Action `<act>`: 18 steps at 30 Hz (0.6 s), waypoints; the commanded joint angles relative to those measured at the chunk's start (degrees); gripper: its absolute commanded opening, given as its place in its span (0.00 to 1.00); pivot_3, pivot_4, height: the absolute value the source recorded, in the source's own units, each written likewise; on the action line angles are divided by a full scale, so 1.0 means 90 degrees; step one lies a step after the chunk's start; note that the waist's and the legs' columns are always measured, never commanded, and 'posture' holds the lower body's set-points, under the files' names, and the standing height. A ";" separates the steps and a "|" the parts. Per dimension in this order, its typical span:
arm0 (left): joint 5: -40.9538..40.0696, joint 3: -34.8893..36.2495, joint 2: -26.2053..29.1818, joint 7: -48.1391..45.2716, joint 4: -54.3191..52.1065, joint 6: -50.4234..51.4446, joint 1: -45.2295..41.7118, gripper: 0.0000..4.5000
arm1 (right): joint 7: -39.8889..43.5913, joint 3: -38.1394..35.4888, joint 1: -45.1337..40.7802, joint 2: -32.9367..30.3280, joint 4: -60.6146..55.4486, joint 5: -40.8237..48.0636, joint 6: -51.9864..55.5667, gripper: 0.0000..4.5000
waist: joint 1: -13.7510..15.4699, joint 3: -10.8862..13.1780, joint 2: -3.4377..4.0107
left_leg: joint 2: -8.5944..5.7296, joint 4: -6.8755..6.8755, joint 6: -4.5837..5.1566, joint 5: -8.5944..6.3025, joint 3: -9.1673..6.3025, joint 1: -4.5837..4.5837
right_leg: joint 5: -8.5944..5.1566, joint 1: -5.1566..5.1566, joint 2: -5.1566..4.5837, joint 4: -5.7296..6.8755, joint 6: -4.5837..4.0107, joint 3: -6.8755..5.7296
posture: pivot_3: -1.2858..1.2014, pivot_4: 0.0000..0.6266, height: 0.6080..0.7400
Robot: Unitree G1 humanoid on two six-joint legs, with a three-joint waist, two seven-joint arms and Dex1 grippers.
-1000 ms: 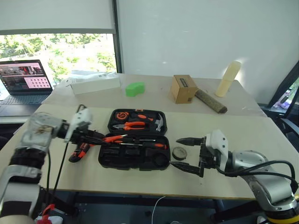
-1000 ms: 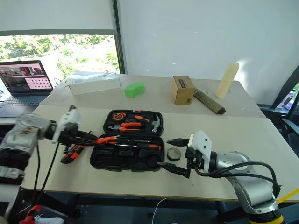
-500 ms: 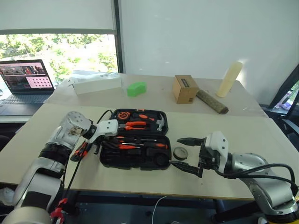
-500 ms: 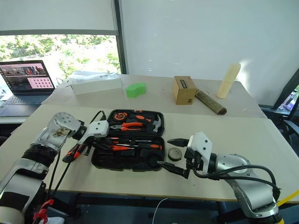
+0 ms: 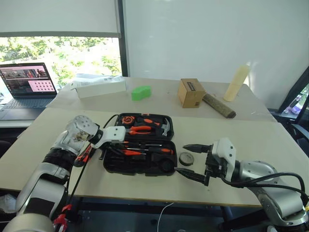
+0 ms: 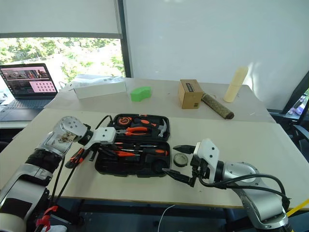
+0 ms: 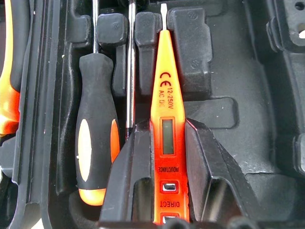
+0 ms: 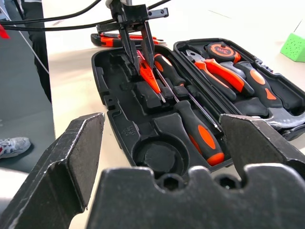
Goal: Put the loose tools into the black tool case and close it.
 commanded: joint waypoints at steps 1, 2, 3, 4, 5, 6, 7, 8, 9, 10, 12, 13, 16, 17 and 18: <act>0.0092 -0.0156 -0.0101 -0.0037 -0.0349 0.0493 0.0143 0.21 | -0.0050 -0.0020 -0.0133 0.0033 -0.0116 0.0024 -0.0059 1.00 | 0.0001 0.0000 0.0000 | -0.0002 0.0000 0.0002 -0.0001 0.0001 0.0005 | -0.0001 0.0000 0.0000 0.0007 0.0001 0.0009 | 0.52 0.24 1.00; 0.0029 -0.0121 -0.0104 -0.0065 -0.0479 0.0592 0.0171 0.32 | -0.0051 -0.0007 -0.0136 0.0034 -0.0114 0.0022 -0.0061 1.00 | 0.0001 0.0000 0.0000 | -0.0002 0.0001 0.0003 -0.0002 0.0003 0.0007 | -0.0001 -0.0001 0.0000 0.0011 0.0001 0.0014 | 0.52 0.24 1.00; -0.0053 -0.0077 -0.0110 -0.0105 -0.0595 0.0678 0.0188 0.38 | -0.0048 0.0004 -0.0141 0.0034 -0.0112 0.0021 -0.0062 1.00 | 0.0001 0.0000 0.0000 | -0.0003 0.0002 0.0004 -0.0002 0.0004 0.0008 | -0.0001 -0.0001 0.0000 0.0014 0.0002 0.0018 | 0.52 0.24 1.00; -0.0168 0.0004 -0.0142 -0.0112 -0.0685 0.0740 0.0188 0.45 | -0.0046 0.0013 -0.0147 0.0036 -0.0109 0.0022 -0.0060 1.00 | -0.0001 0.0000 0.0000 | -0.0002 0.0004 0.0006 -0.0003 0.0005 0.0007 | -0.0002 -0.0003 0.0000 0.0018 0.0002 0.0022 | 0.52 0.24 1.00; -0.0311 0.0126 -0.0192 -0.0090 -0.0743 0.0726 0.0141 0.54 | -0.0038 0.0018 -0.0145 0.0037 -0.0113 0.0026 -0.0059 1.00 | -0.0002 0.0000 0.0000 | -0.0002 0.0005 0.0006 -0.0004 0.0006 0.0006 | -0.0002 -0.0005 0.0000 0.0021 0.0002 0.0023 | 0.52 0.24 1.00; -0.0435 0.0229 -0.0221 -0.0104 -0.0784 0.0721 0.0089 0.61 | -0.0029 0.0021 -0.0146 0.0037 -0.0114 0.0032 -0.0056 1.00 | -0.0001 0.0001 -0.0001 | -0.0002 0.0006 0.0007 -0.0004 0.0008 0.0006 | -0.0002 -0.0008 0.0000 0.0026 0.0002 0.0026 | 0.52 0.24 1.00; -0.0509 0.0293 -0.0236 -0.0115 -0.0810 0.0720 0.0056 0.69 | -0.0024 0.0023 -0.0145 0.0037 -0.0116 0.0035 -0.0054 1.00 | 0.0005 0.0002 0.0000 | -0.0002 0.0007 0.0006 -0.0004 0.0008 -0.0001 | -0.0002 -0.0015 0.0001 0.0026 0.0003 0.0027 | 0.52 0.24 1.00; -0.0652 0.0402 -0.0219 -0.0185 -0.0849 0.0696 -0.0015 0.76 | -0.0004 0.0027 -0.0139 0.0030 -0.0115 0.0045 -0.0052 1.00 | 0.0018 0.0003 0.0000 | -0.0002 0.0009 0.0006 -0.0003 0.0008 -0.0002 | -0.0002 -0.0016 0.0001 0.0027 0.0002 0.0027 | 0.52 0.24 1.00; -0.0787 0.0497 -0.0199 -0.0259 -0.0875 0.0706 -0.0080 0.76 | 0.0012 0.0034 -0.0138 0.0024 -0.0109 0.0050 -0.0051 1.00 | 0.0029 0.0004 -0.0001 | -0.0003 0.0012 0.0006 -0.0003 0.0007 -0.0004 | -0.0002 -0.0016 0.0001 0.0027 0.0003 0.0027 | 0.52 0.24 1.00; -0.0960 0.0590 -0.0167 -0.0384 -0.0935 0.0735 -0.0128 0.76 | 0.0028 0.0035 -0.0121 0.0018 -0.0109 0.0053 -0.0058 1.00 | 0.0032 0.0005 -0.0002 | -0.0003 0.0017 0.0007 -0.0004 0.0007 -0.0006 | -0.0002 -0.0016 0.0000 0.0026 0.0003 0.0026 | 0.52 0.24 1.00; -0.1180 0.0748 -0.0054 -0.0520 -0.0999 0.0769 -0.0201 0.76 | 0.0050 0.0032 -0.0082 0.0009 -0.0110 0.0056 -0.0071 1.00 | 0.0018 0.0006 -0.0001 | -0.0002 0.0035 0.0016 -0.0009 0.0005 -0.0013 | -0.0002 -0.0016 0.0000 0.0027 0.0004 0.0027 | 0.52 0.24 1.00; -0.1246 0.0795 -0.0010 -0.0563 -0.1015 0.0786 -0.0222 0.76 | 0.0054 0.0031 -0.0070 0.0008 -0.0110 0.0056 -0.0075 1.00 | 0.0009 0.0006 -0.0001 | -0.0002 0.0038 0.0017 -0.0010 0.0004 -0.0014 | -0.0002 -0.0016 0.0000 0.0027 0.0006 0.0028 | 0.52 0.24 1.00; -0.1388 0.0953 0.0094 -0.0578 -0.0935 0.0915 -0.0274 0.76 | 0.0059 0.0047 -0.0068 0.0019 -0.0087 0.0058 -0.0073 1.00 | -0.0012 0.0005 -0.0001 | -0.0004 0.0036 0.0019 -0.0011 0.0007 -0.0009 | -0.0002 -0.0015 0.0001 0.0028 0.0008 0.0036 | 0.52 0.24 1.00; -0.1341 0.0964 0.0133 -0.0513 -0.0819 0.0883 -0.0238 0.76 | 0.0061 0.0073 -0.0061 0.0033 -0.0081 0.0056 -0.0074 1.00 | -0.0016 0.0005 -0.0001 | -0.0003 0.0034 0.0018 -0.0011 0.0009 -0.0006 | -0.0002 -0.0016 0.0004 0.0029 0.0009 0.0039 | 0.52 0.24 1.00; -0.1311 0.0976 0.0144 -0.0442 -0.0721 0.0790 -0.0186 0.76 | 0.0067 0.0095 -0.0055 0.0045 -0.0077 0.0057 -0.0075 1.00 | -0.0016 0.0006 -0.0001 | -0.0002 0.0034 0.0018 -0.0011 0.0009 -0.0004 | -0.0002 -0.0015 0.0005 0.0029 0.0008 0.0040 | 0.52 0.24 1.00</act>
